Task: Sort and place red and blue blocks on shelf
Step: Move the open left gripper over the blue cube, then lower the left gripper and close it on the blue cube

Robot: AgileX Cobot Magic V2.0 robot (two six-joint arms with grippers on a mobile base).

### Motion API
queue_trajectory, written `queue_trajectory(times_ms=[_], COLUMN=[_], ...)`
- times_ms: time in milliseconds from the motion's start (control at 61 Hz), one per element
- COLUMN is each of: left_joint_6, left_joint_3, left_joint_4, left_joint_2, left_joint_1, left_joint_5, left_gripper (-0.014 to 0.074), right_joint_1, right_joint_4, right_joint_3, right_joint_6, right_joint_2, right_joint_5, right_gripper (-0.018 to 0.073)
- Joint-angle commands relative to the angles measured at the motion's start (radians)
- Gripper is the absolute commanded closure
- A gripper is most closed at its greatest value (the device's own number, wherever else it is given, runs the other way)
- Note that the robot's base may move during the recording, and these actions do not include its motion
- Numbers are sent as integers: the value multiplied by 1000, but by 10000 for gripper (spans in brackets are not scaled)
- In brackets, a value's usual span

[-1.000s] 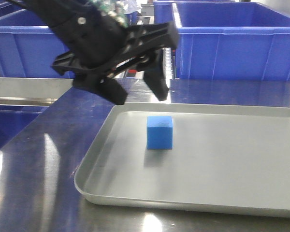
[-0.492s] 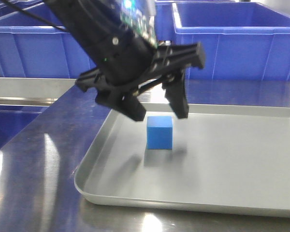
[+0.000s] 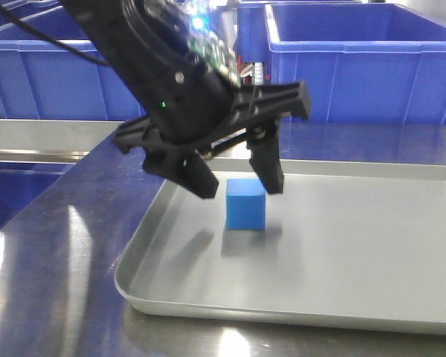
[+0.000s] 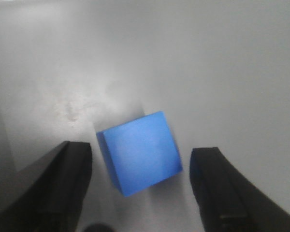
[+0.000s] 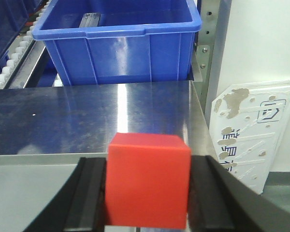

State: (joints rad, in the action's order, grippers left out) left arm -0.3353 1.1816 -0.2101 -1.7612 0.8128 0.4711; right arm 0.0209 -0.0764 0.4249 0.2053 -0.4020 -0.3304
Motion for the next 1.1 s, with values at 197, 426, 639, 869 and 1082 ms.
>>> queue_trajectory(times_ms=[197,426,639,869,1082], left_joint_6=[-24,-26,-26,-45,-45], left_joint_3=[32,32,32,32,32], left_joint_4=[0,0,0,0,0], left_joint_2=[27,27,27,-3,-6], left_joint_1=[7,7,7,7,7], left_joint_5=[-65,-65,-65,-63,-58], left_gripper=[117,117,117,117,117], right_joint_1=[7,7,7,7,7], right_joint_4=[-15,-15,-15,-15,-15], right_joint_3=[30,30,30,30,30], right_joint_6=[-3,-3,-3,-3,-3], right_joint_2=[-4,-4,-4,-4,-4], right_joint_5=[98,98,98,98,98], right_gripper=[510,510,510,510,510])
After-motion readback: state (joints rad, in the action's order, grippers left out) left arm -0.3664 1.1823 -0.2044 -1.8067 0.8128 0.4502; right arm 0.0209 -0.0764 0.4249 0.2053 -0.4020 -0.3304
